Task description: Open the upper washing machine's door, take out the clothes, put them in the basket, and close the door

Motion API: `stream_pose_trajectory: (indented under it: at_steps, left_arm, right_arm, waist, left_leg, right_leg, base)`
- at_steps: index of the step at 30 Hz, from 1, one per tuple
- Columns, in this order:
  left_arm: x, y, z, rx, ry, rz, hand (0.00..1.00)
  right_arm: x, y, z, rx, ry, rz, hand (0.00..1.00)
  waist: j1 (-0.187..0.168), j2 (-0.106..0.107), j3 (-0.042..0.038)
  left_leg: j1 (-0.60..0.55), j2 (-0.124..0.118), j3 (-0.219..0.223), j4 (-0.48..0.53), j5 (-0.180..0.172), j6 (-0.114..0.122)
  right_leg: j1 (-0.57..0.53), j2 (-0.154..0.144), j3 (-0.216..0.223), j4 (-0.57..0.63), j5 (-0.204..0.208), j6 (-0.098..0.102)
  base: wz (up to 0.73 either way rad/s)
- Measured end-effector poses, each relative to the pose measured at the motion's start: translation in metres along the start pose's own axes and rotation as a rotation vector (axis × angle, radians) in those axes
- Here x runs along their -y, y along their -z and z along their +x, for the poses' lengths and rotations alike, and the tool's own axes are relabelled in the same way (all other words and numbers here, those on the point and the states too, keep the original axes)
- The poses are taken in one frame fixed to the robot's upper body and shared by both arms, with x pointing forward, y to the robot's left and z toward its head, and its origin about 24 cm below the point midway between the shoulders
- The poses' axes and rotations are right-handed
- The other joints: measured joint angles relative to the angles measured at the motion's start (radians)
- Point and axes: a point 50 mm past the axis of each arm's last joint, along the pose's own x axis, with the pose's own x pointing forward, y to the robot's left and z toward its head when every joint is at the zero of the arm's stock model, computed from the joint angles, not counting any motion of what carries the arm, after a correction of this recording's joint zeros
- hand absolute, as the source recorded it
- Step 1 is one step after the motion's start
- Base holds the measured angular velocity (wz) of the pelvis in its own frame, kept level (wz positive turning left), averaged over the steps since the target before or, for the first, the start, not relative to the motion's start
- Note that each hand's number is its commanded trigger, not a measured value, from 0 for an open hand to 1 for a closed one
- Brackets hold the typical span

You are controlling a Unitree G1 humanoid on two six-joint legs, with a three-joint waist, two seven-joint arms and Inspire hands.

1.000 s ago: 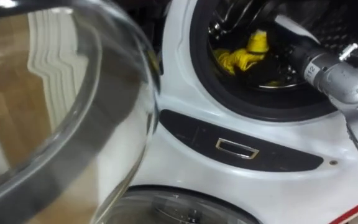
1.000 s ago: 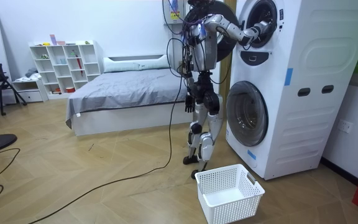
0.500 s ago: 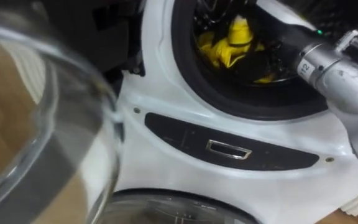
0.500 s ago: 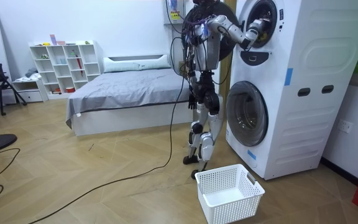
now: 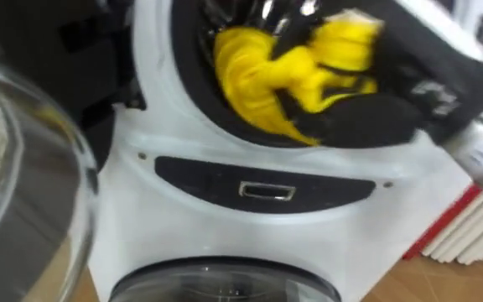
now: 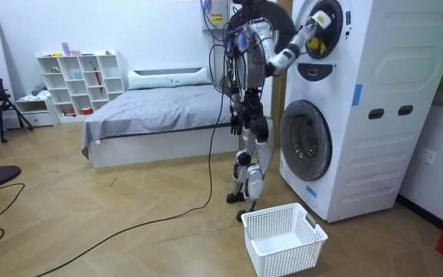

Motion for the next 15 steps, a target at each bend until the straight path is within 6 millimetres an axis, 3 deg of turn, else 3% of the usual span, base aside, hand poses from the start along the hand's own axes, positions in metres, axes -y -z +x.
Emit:
stream_pose_trajectory:
  at_steps: [4, 7, 9, 11, 13, 15]
  left_arm:
    - [0.005, 0.002, -0.001, 0.009, 0.01, -0.022, 0.0]
    - [0.001, 0.006, -0.001, 0.008, -0.005, -0.063, 0.0]
    - [-0.002, 0.006, 0.0, 0.014, -0.015, -0.088, 0.0]
    - [-0.006, 0.005, 0.0, 0.027, -0.025, -0.102, 0.0]
    - [-0.008, 0.005, 0.0, 0.029, -0.029, -0.11, 0.0]
    - [-0.007, 0.006, 0.0, 0.025, -0.027, -0.108, 0.0]
  right_arm:
    - [-0.003, 0.037, -0.032, -0.215, 0.071, 0.072, 1.0]
    - [0.004, 0.046, -0.045, -0.279, 0.125, 0.065, 1.0]
    - [0.01, 0.044, -0.046, -0.272, 0.154, 0.055, 1.0]
    - [0.016, 0.043, -0.048, -0.268, 0.188, 0.048, 1.0]
    - [0.019, 0.042, -0.048, -0.264, 0.206, 0.044, 1.0]
    - [0.021, 0.042, -0.05, -0.266, 0.214, 0.035, 1.0]
  waist:
    - [-0.026, 0.033, -0.0046]
    - [-0.038, 0.031, -0.003]
    - [-0.046, 0.023, -0.0032]
    - [-0.058, 0.0, -0.0058]
    - [-0.062, -0.016, 0.0001]
    - [-0.067, -0.031, -0.0012]
  left_leg:
    - [-0.004, -0.001, 0.018, -0.001, 0.0, 0.0]
    - [0.004, 0.0, 0.033, -0.006, 0.001, -0.001]
    - [0.007, -0.001, 0.036, -0.01, 0.0, -0.002]
    - [0.013, 0.002, 0.041, -0.012, -0.003, -0.007]
    - [0.013, 0.005, 0.045, -0.01, -0.005, -0.01]
    - [0.012, 0.007, 0.045, -0.009, -0.009, -0.012]
  right_leg:
    - [-0.013, 0.001, 0.017, -0.001, -0.001, 0.001]
    - [-0.014, 0.006, 0.03, -0.004, -0.001, 0.001]
    - [-0.013, 0.01, 0.034, -0.005, -0.002, 0.0]
    - [-0.011, 0.017, 0.048, -0.005, -0.004, -0.003]
    - [-0.013, 0.022, 0.057, -0.005, -0.004, -0.003]
    - [-0.014, 0.024, 0.065, -0.005, -0.004, -0.004]
  base:
    - [-0.13]
    - [-0.1]
    - [-0.09]
    - [-0.08]
    - [-0.09]
    - [-0.07]
